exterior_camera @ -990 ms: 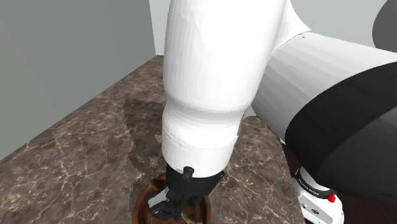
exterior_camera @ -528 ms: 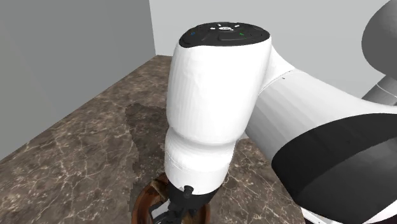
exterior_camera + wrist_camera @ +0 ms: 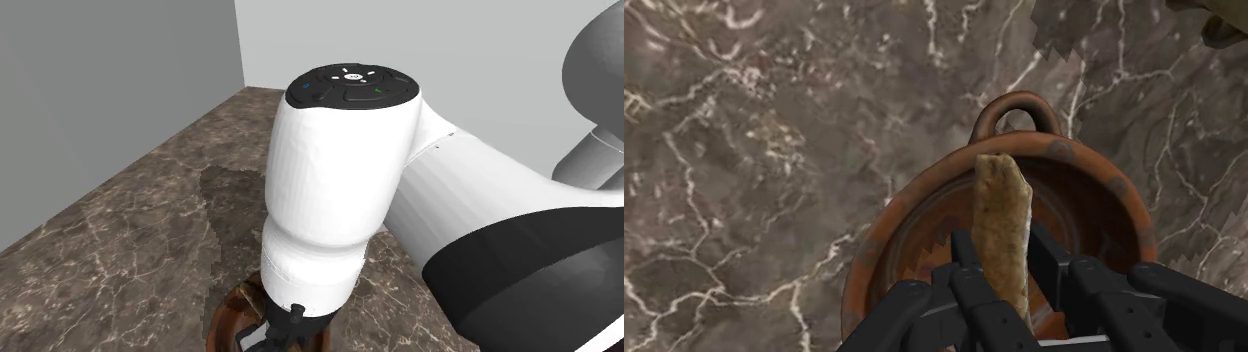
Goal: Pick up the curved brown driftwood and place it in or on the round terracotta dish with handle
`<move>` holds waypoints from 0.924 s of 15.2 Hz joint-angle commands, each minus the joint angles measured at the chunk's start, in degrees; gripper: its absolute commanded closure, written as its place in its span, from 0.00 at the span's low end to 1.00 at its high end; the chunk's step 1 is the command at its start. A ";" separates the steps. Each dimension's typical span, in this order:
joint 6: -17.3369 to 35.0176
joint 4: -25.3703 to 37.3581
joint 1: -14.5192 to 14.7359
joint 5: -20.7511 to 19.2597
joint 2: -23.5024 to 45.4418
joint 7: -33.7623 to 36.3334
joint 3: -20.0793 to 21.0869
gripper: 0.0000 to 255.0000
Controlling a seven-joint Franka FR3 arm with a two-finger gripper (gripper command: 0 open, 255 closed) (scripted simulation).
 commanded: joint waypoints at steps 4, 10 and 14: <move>-0.10 -0.05 -0.04 -0.06 0.17 0.09 0.03 0.00; -3.87 2.38 0.06 1.02 -1.54 -0.81 -0.78 0.00; -7.31 4.87 0.12 1.66 -2.70 -1.32 -1.45 0.00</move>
